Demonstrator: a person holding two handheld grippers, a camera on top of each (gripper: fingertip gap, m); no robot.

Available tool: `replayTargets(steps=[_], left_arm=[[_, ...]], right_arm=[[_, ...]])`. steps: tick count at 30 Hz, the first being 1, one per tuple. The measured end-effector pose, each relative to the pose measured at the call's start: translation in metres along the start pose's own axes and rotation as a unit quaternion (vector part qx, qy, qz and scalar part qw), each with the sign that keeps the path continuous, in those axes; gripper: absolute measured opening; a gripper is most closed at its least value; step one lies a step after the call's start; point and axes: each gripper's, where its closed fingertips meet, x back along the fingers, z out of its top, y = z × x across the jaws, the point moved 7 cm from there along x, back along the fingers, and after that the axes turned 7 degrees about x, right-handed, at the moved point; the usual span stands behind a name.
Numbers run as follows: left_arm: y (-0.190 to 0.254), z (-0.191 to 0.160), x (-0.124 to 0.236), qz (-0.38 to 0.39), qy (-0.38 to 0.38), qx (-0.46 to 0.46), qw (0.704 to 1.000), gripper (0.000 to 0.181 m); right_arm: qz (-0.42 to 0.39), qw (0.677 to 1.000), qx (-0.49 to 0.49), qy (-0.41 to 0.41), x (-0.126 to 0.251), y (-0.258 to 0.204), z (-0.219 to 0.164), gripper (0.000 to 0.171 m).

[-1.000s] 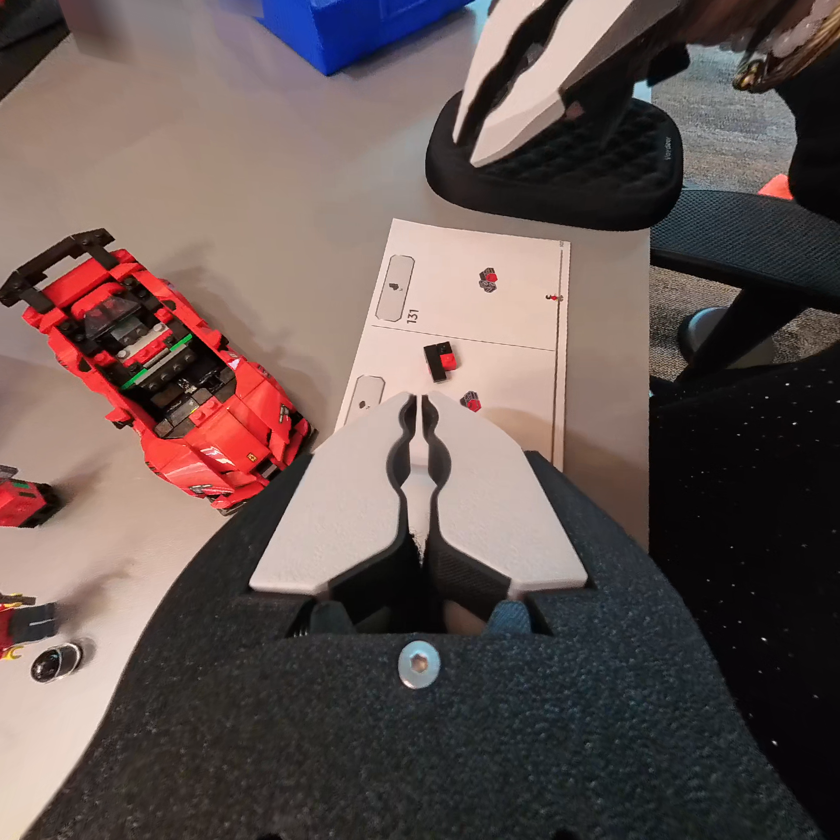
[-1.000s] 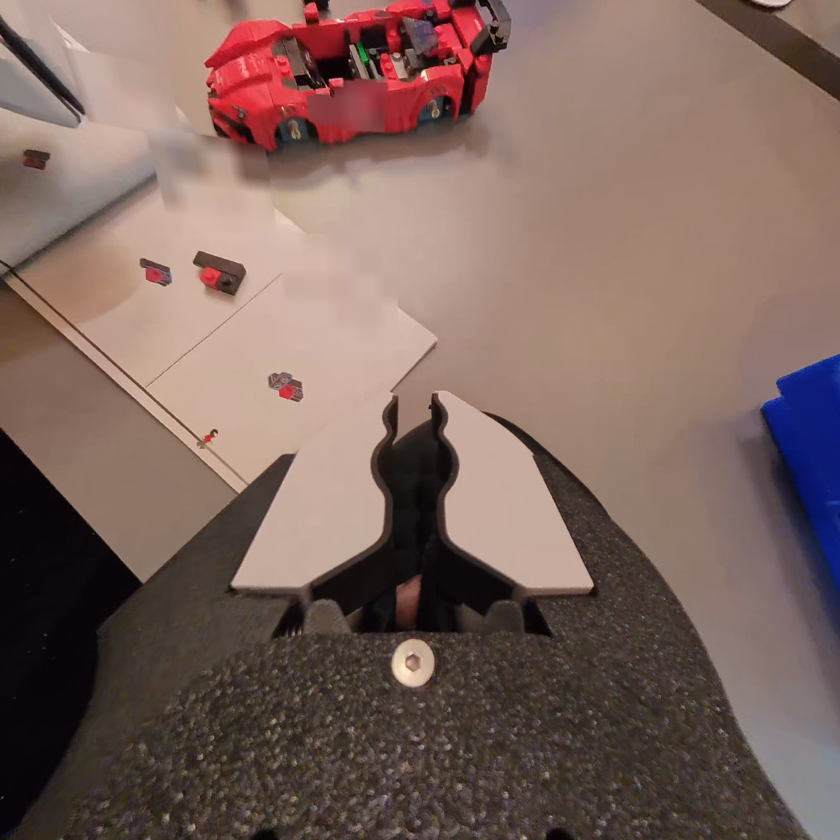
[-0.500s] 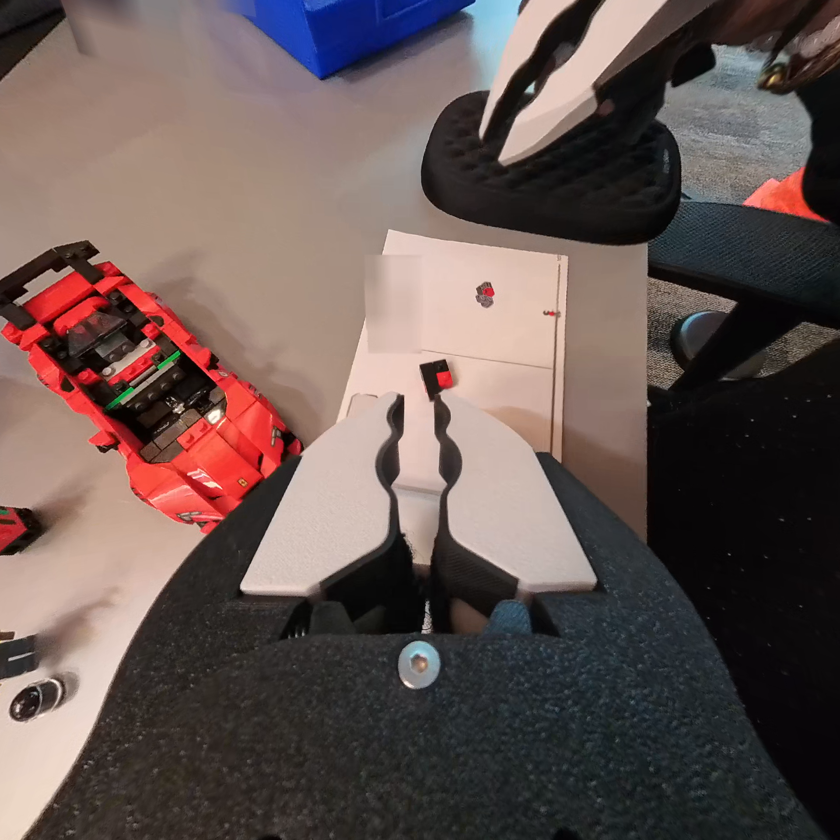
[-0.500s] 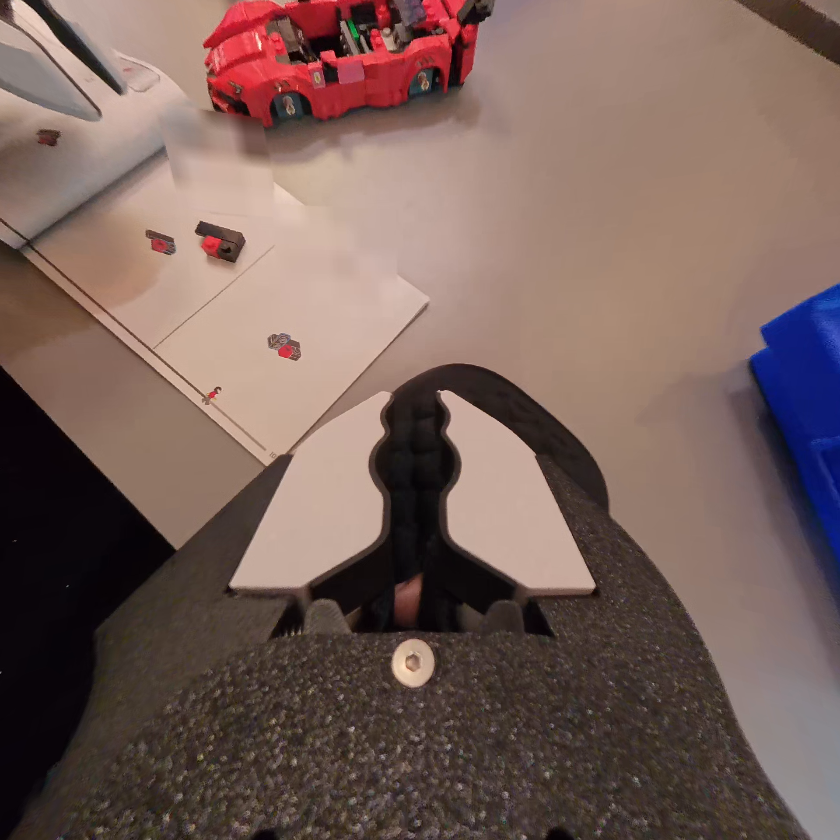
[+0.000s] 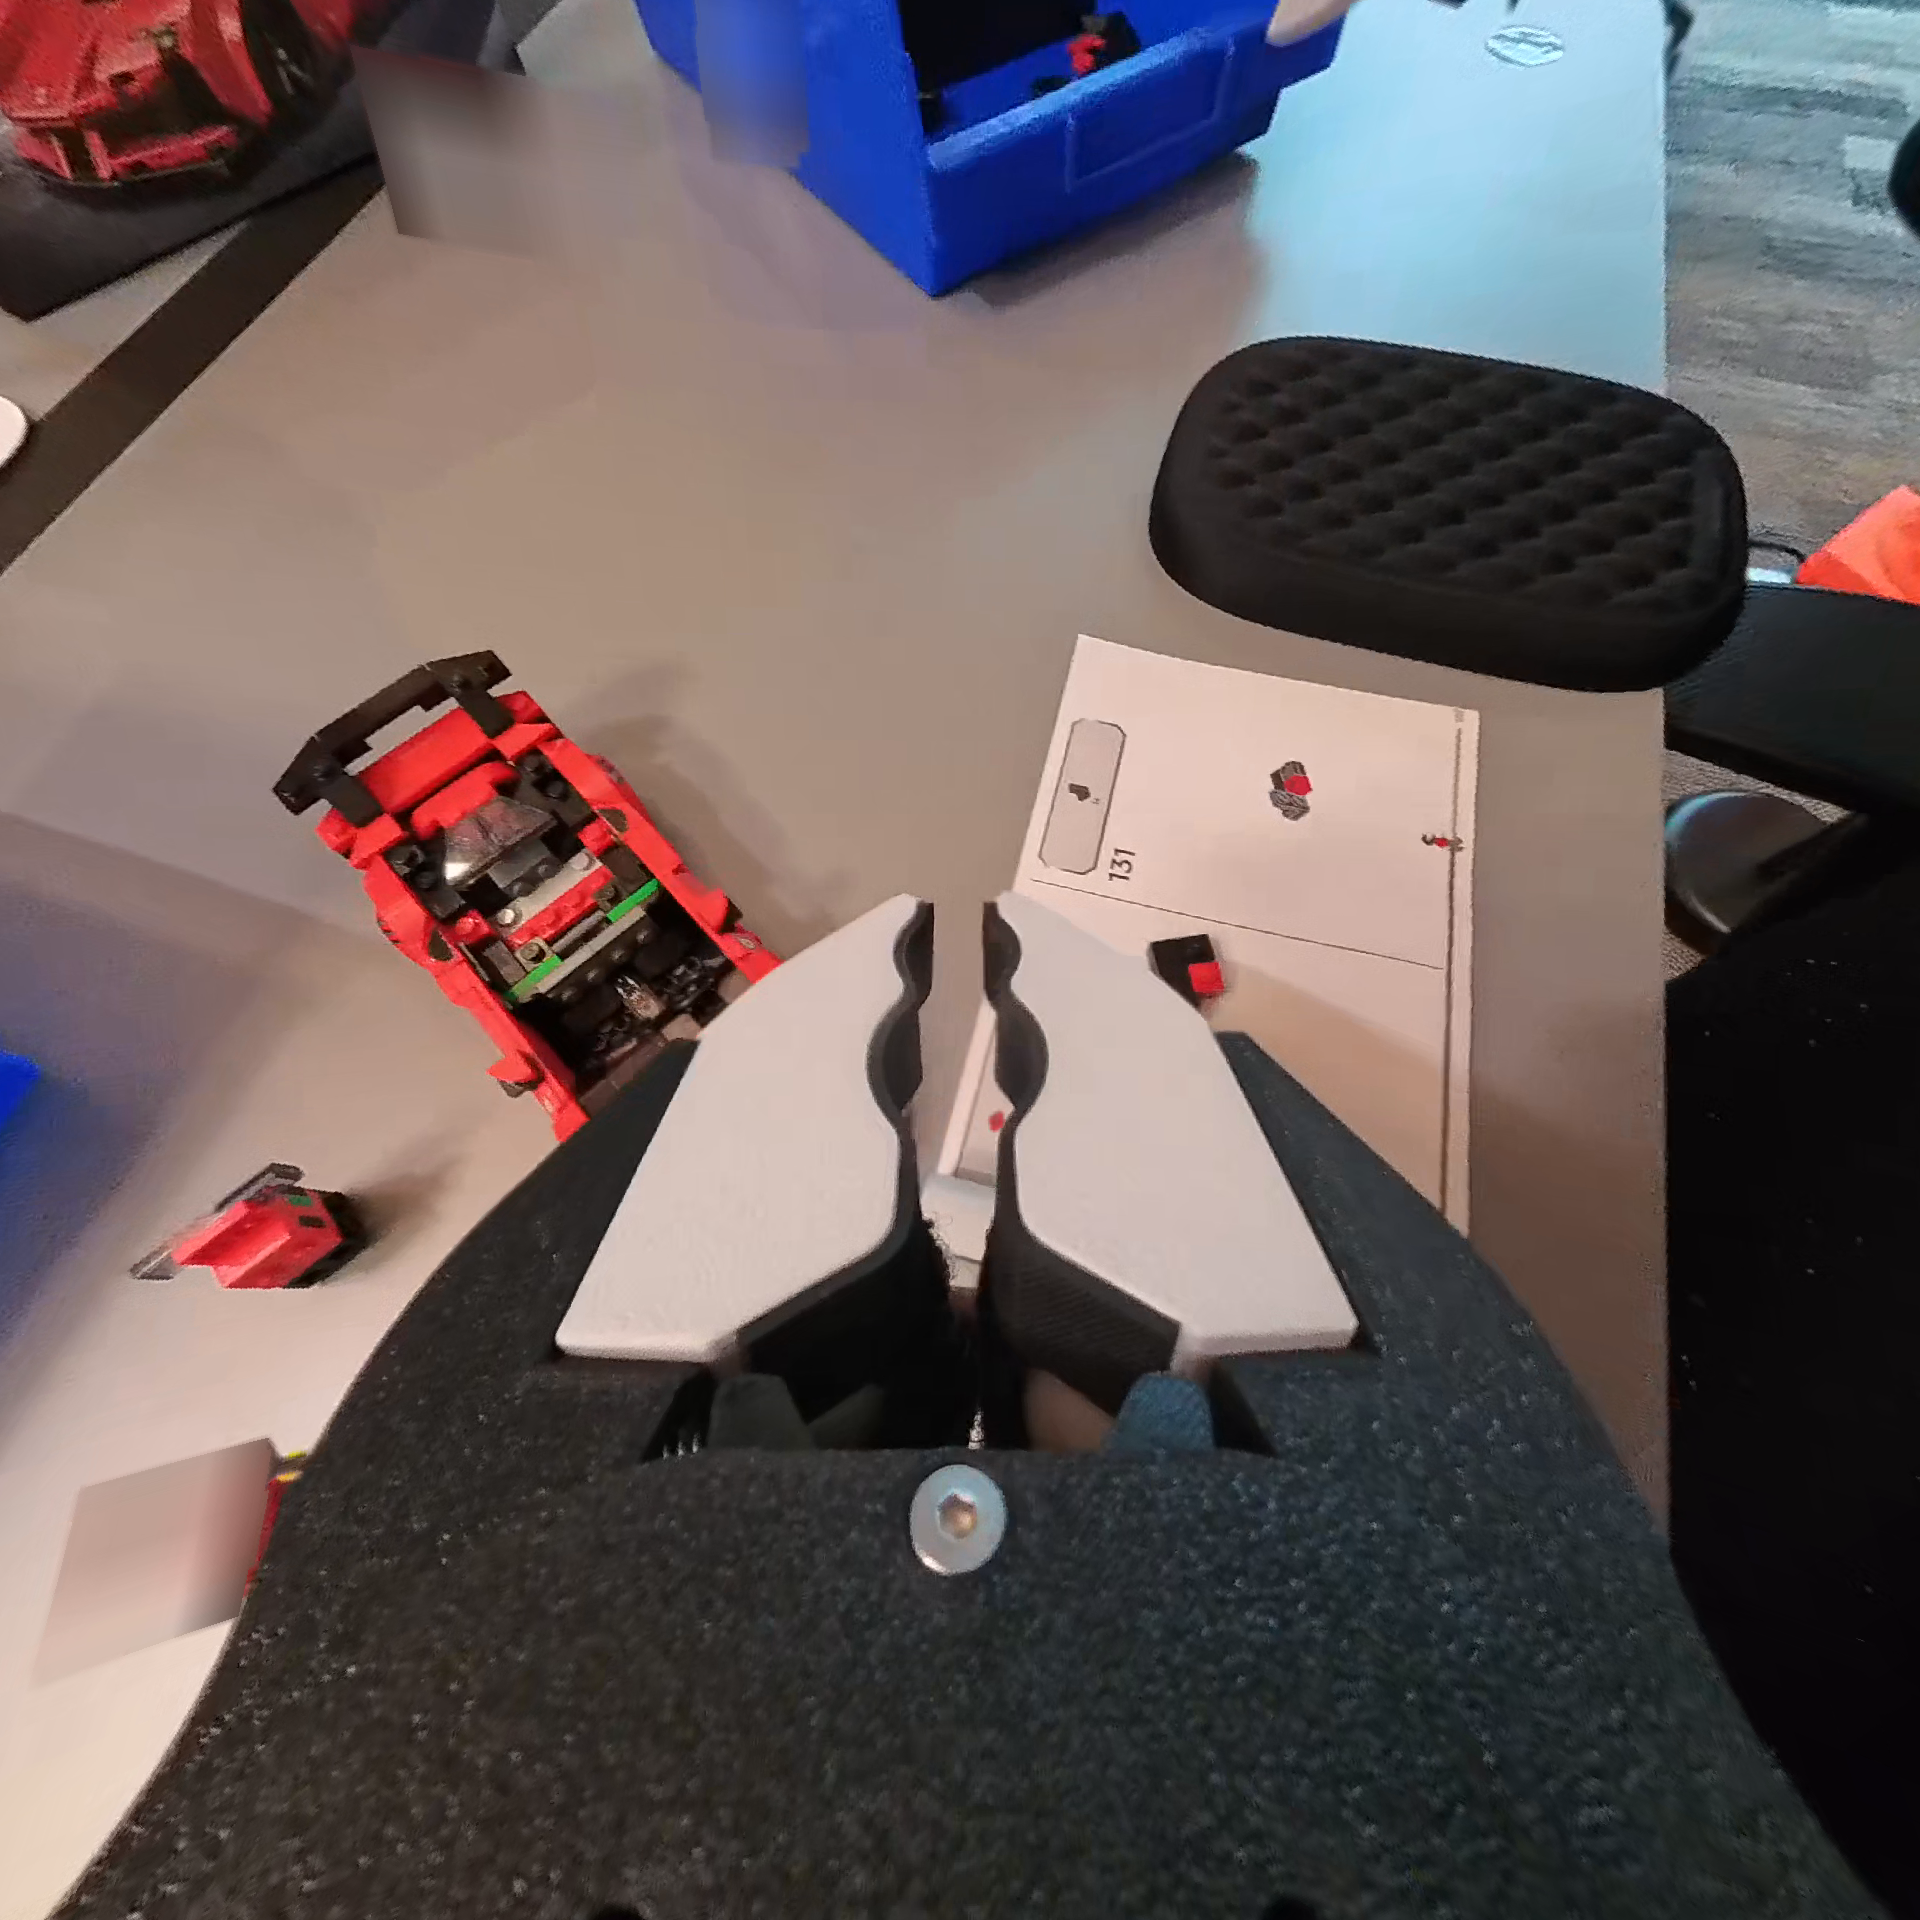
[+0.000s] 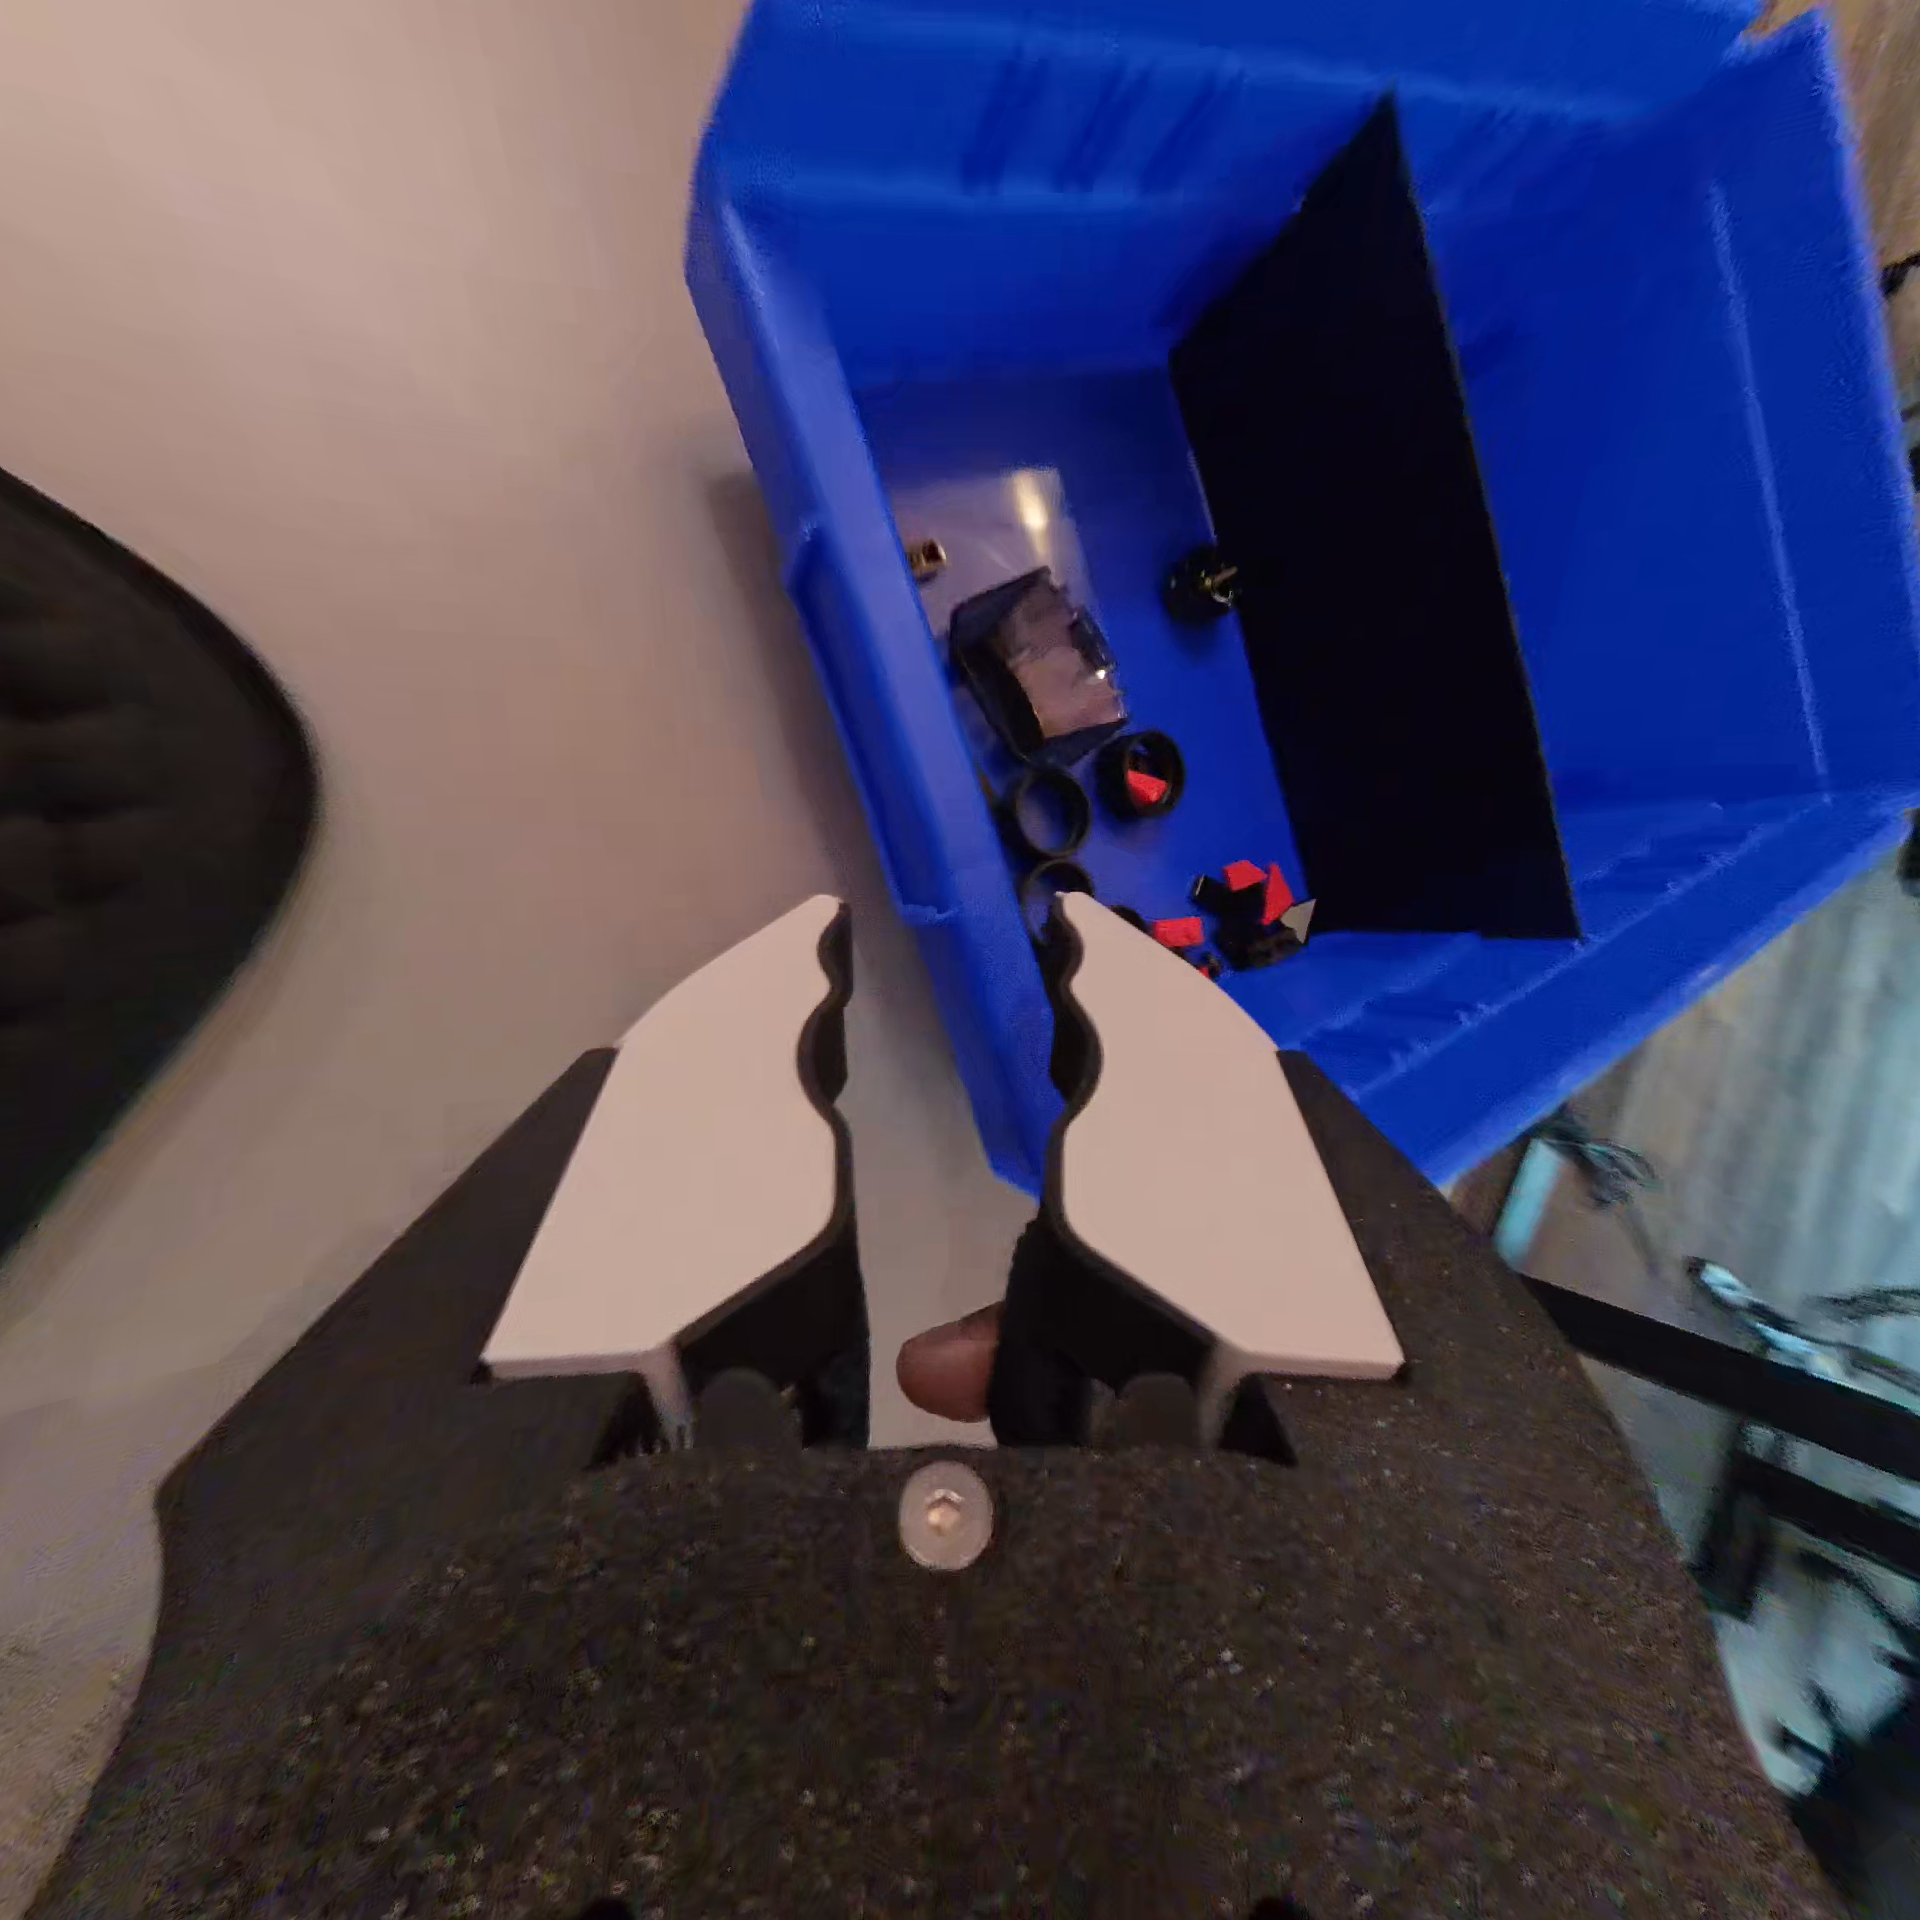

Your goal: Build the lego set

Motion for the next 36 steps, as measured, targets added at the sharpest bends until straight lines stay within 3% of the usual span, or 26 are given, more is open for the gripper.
replayTargets(steps=[3,6,12,15,19,23,28,33,36], left_arm=[[-0.003,0.003,-0.004,0.001,-0.001,-0.001,1.0,0.009],[-0.004,0.006,-0.008,-0.006,-0.006,-0.003,1.0,0.009],[-0.007,0.011,-0.015,-0.03,-0.003,0.004,1.0,0.008],[-0.01,0.015,-0.019,-0.042,-0.004,0.007,0.999,0.008],[-0.018,0.02,-0.025,-0.05,-0.004,0.017,0.999,0.008],[-0.026,0.028,-0.029,-0.047,0.005,0.036,0.998,0.006],[-0.032,0.043,-0.033,-0.019,0.018,0.044,0.999,0.004],[-0.041,0.053,-0.033,0.023,0.018,0.049,0.998,0.004],[-0.046,0.056,-0.034,0.034,0.019,0.058,0.998,0.004]], right_arm=[[-0.021,0.996,0.067,-0.062,-0.03,-0.003,-0.004,0.032],[-0.07,0.981,0.16,-0.082,-0.035,-0.017,-0.003,0.031],[-0.072,0.978,0.192,-0.04,-0.001,-0.07,0.002,0.031],[-0.023,0.992,0.108,0.059,0.039,-0.077,0.007,0.03],[-0.019,0.983,0.017,0.181,0.103,-0.049,0.004,0.019],[-0.02,0.976,0.004,0.216,0.129,-0.008,-0.011,0.0],[0.024,0.978,0.041,0.202,0.114,0.038,-0.016,0.0],[0.156,0.968,0.116,0.157,0.086,0.065,-0.007,0.016],[0.243,0.948,0.162,0.126,0.07,0.07,0.0,0.0]])
